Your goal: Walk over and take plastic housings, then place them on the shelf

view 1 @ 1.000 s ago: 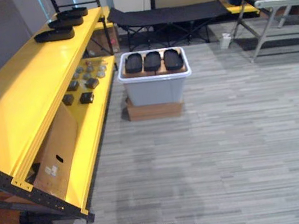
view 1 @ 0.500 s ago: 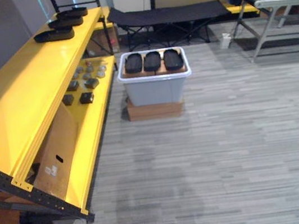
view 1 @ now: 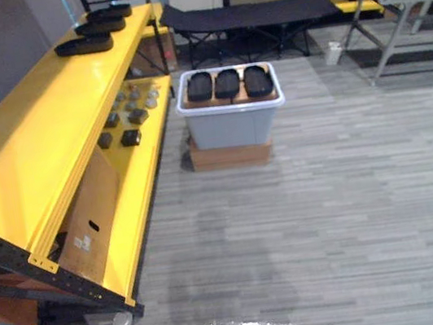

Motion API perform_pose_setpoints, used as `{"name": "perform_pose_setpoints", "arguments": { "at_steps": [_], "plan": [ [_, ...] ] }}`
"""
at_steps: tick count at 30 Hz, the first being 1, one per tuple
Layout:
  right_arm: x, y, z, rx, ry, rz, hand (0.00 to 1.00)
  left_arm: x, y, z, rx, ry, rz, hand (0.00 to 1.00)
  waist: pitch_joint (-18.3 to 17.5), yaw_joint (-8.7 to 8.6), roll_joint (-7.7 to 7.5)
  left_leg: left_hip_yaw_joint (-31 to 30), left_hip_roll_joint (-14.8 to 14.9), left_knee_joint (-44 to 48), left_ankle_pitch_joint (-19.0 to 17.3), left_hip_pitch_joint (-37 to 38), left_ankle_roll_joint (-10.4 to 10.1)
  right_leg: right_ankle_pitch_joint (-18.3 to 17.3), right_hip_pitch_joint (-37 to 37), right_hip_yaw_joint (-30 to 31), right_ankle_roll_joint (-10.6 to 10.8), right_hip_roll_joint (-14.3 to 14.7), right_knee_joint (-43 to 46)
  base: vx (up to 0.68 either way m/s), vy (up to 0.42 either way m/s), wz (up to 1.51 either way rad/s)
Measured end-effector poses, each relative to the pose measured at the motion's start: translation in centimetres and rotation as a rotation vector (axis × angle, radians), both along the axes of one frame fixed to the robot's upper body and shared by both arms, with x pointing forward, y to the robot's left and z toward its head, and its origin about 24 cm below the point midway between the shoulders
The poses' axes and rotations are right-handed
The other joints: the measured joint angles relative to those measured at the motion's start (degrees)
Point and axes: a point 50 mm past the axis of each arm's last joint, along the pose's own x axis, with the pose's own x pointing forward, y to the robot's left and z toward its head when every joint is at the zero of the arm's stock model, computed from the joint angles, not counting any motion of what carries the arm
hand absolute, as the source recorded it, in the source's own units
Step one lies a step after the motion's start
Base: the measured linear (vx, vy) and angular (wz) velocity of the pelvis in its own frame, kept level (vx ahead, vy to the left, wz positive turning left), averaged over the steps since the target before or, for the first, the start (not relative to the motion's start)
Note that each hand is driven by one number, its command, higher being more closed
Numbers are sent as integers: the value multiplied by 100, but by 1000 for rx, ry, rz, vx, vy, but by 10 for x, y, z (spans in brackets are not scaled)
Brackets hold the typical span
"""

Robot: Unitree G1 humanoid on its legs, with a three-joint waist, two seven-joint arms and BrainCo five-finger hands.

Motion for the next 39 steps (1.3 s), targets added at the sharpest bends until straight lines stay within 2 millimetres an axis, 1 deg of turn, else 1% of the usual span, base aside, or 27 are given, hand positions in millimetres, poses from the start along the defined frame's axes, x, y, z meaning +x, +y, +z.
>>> {"name": "perform_pose_setpoints", "arguments": {
  "at_steps": [2,4,6,9,11,12,14,15,16,17,18,19,20,23,24,25,26,27,28,29,30,34,35,36,37,38,39],
  "plan": [
    [-9,6,-1,24,-10,-40,0,1,2,0,-2,-8,50,0,34,2,-44,-42,-1,5,-90,59,-79,34,-184,8,8,132,-572,-236,88,12],
    [-19,8,-2,33,5,-54,0,4,1,1,-15,-15,103,0,25,-47,-6,-147,-1,33,-163,70,-85,292,-310,93,-140,316,-1384,-155,50,21],
    [-32,9,-3,39,30,-58,0,6,-1,1,-29,-43,177,0,36,-75,30,-195,-4,38,-266,192,-242,802,-405,85,-310,524,-2028,84,-4,17],
    [-47,17,-3,60,60,-54,0,6,-1,1,-29,-52,178,0,16,-76,10,-172,-7,40,-445,580,-523,1021,-329,-92,-565,602,-1939,343,-58,13],
    [-47,19,-3,67,48,-50,0,3,0,1,-25,-59,193,0,-38,-89,-33,-167,-1,132,-655,744,-620,1078,-266,-92,-668,581,-1858,392,-134,15],
    [-51,18,-3,72,60,-47,0,2,-1,2,-28,-70,209,0,-97,-93,-14,-148,92,534,-1035,671,-615,1209,-259,-117,-813,599,-1725,426,-171,10],
    [-53,14,-2,66,66,-38,0,0,-4,1,-43,-78,250,0,-228,-63,68,-13,334,1322,-1293,433,-783,886,-203,-172,-857,750,-1559,372,-174,-6],
    [-55,14,-2,60,71,-23,0,-2,-4,2,-54,-91,295,0,-337,-51,71,117,526,2275,-1311,69,-814,765,-40,-180,-878,837,-1671,455,-250,-12],
    [-54,7,-1,44,56,-21,0,-1,-9,1,-70,-100,305,0,-410,-40,153,147,820,3479,-1300,-395,-863,717,188,-194,-908,997,-1903,443,-246,-10],
    [-53,2,0,30,49,-14,0,1,-13,1,-85,-106,315,0,-409,-12,261,154,995,4081,-1235,-627,-943,697,320,-191,-934,1096,-2021,490,-175,-10],
    [-50,-10,2,-13,38,10,0,6,-19,1,-108,-118,334,0,-384,-1,458,210,1432,5167,-1201,-1096,-993,628,613,-161,-1021,1306,-2271,425,-127,-17],
    [-46,-18,3,-45,31,31,0,7,-27,0,-133,-119,343,0,-344,44,580,286,1744,5823,-1268,-1370,-911,601,957,-138,-1068,1402,-2481,347,-114,-16],
    [-43,-20,3,-52,25,34,0,7,-28,-1,-137,-121,345,0,-327,58,592,289,1785,5966,-1298,-1480,-861,597,1135,-100,-1076,1401,-2585,167,-110,-22],
    [-7,-22,5,-65,-67,29,0,11,-27,1,-165,-181,318,0,-299,226,531,286,1517,5354,-1353,-2065,-802,626,1757,184,-1022,1158,-2975,-86,-32,-46],
    [12,-26,8,-63,-122,-24,0,12,-26,1,-168,-207,308,0,-290,316,497,268,1278,4569,-1351,-2265,-801,624,1863,354,-943,1019,-3094,-249,71,-62],
    [29,-26,11,-57,-171,-67,0,12,-25,1,-166,-223,306,0,-264,387,449,138,1014,3494,-1170,-2401,-801,582,1952,478,-827,859,-3165,-263,94,-55],
    [35,-26,12,-55,-190,-75,0,12,-24,2,-162,-233,306,0,-254,410,431,53,896,2944,-977,-2453,-806,531,1991,516,-745,790,-3193,-226,132,-44],
    [44,-26,14,-51,-214,-75,0,9,-24,1,-161,-242,318,0,-232,496,404,-60,767,2172,-283,-2479,-800,404,2080,612,-636,689,-3239,-70,140,-31],
    [46,-25,15,-53,-221,-64,0,7,-23,1,-156,-240,305,0,-234,555,393,-32,743,2062,23,-2428,-811,337,2137,683,-589,658,-3267,133,241,-36],
    [53,-19,16,-42,-235,-35,0,5,-19,2,-143,-246,301,0,-221,600,292,38,633,2055,190,-2341,-511,185,2230,742,-493,560,-3258,379,256,-16],
    [59,-6,15,-9,-245,-13,0,6,-12,3,-119,-250,269,0,-218,590,148,84,512,2164,24,-2345,-305,165,2242,744,-498,440,-3169,422,261,-9],
    [63,16,13,86,-251,-73,0,9,-2,5,-90,-265,246,0,-152,683,-127,247,352,2384,-460,-2116,-43,282,2298,934,-361,227,-2783,366,223,-13],
    [59,16,11,91,-238,-78,0,8,-2,5,-89,-259,246,0,-184,713,-136,310,288,2216,-584,-1836,-23,251,2099,1011,-320,153,-2123,248,182,-24],
    [57,17,11,96,-228,-70,0,7,-2,5,-88,-258,239,0,-192,687,-121,346,256,2035,-607,-1601,-11,230,1767,1026,-146,88,-1245,238,190,-21],
    [53,20,9,100,-218,-64,0,6,0,5,-81,-255,228,0,-182,658,-99,341,146,1770,-597,-1271,7,278,1281,1009,404,-12,20,139,127,-11],
    [55,18,10,94,-224,-65,0,7,1,5,-76,-252,213,0,-186,639,-127,346,95,1649,-598,-1089,7,207,1060,997,472,-54,541,106,62,10],
    [56,13,10,75,-222,-53,0,9,3,6,-69,-250,163,0,-203,577,-146,331,31,1420,-597,-679,5,-33,758,587,339,-166,1302,26,-5,15]
  ]
}}
